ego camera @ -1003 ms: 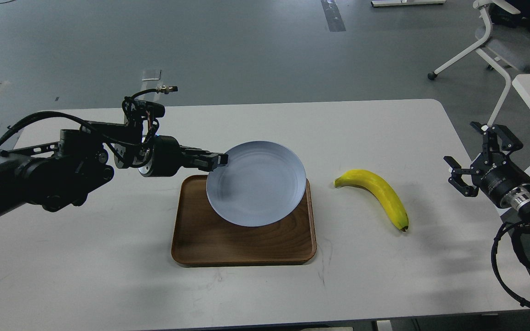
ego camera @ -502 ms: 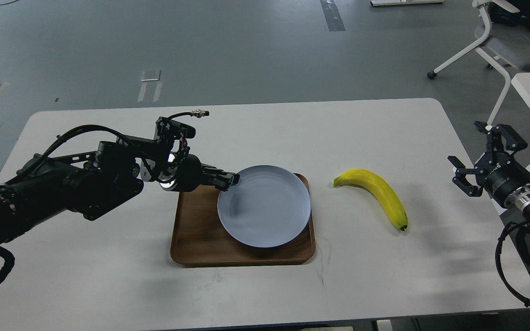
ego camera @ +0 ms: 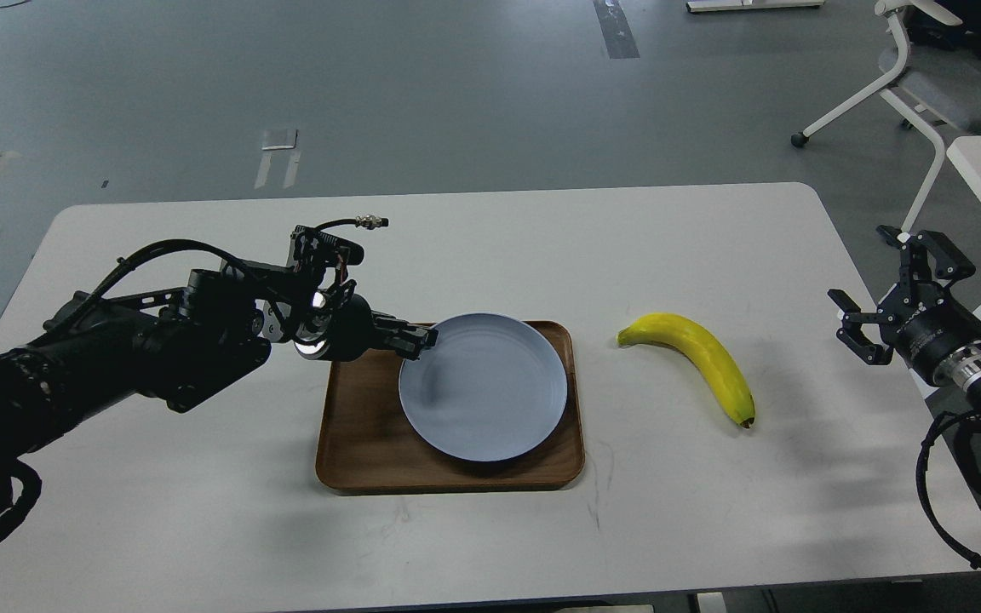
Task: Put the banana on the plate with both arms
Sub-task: 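Open the left gripper and withdraw it away from the plate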
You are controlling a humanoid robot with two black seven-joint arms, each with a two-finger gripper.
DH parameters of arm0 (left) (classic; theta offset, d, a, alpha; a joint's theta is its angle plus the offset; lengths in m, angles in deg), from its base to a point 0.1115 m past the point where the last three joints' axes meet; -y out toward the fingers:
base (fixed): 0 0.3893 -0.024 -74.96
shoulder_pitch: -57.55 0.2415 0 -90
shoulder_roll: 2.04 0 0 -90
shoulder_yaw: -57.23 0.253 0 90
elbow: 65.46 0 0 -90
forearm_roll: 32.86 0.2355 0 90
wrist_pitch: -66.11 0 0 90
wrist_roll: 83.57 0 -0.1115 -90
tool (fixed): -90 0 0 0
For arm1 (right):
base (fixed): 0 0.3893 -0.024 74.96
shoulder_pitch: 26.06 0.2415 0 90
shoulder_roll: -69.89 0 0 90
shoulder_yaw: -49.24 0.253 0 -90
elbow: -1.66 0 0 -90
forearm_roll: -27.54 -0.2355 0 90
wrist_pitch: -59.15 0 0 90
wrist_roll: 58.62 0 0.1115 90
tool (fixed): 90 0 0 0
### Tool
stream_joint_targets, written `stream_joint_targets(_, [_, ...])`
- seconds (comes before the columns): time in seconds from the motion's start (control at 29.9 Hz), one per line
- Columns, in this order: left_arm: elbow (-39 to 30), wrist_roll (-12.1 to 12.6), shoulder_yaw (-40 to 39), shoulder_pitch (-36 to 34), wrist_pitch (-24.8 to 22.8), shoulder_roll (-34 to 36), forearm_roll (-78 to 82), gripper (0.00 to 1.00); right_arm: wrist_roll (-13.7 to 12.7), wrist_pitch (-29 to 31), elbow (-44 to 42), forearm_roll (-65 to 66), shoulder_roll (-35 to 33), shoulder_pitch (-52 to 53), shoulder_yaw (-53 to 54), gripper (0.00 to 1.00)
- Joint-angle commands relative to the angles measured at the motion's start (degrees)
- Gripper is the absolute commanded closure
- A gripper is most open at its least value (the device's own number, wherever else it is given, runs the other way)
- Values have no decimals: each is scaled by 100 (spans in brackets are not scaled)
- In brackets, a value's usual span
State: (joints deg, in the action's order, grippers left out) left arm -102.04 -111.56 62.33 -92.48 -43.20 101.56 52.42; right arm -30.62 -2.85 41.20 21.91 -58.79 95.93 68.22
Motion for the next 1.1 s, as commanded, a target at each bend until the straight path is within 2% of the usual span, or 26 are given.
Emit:
stream_joint_targets(0.0, [1,-1,-9,0,-3,29,-38,4,0,0,1,0,0,-8,0,0])
stream_joint_targets(0.2, [-77,-1,-132,-114,-38,257,-634,3,0,0,1,0,-8,1,0,0])
stream_joint_targets(0.3, [-104,-1,-273,-131,-47,433,-1871,2,0,0,1,0,-8,1,0,0])
stream_joint_targets(0.43, [-165,-1,-527,-53,-91,609,-4627,2,0,0,10,9,0,-8,0,0])
stream_joint_targets(0.57, [-201,-1,-668,123,-108,855,-6188,2,0,0,10,36,-8,1,0,0])
stream_joint_targets(0.67, [-201,-1,-1063,571,-248,1145,-7270,2,0,0,18,36,-8,-8,0,0])
stream_joint_targets(0.8, [-183,-1,-2018,1351,-869,1461,-7929,2,0,0,18,44,0,-26,0,0])
stream_joint_targets(0.9, [-87,-1,-2819,2046,-869,1401,-7983,2,0,0,36,210,0,44,0,0])
stream_joint_targets(1.07, [211,-1,-3261,2382,-869,1269,-8018,2,0,0,115,1165,-131,246,0,0])
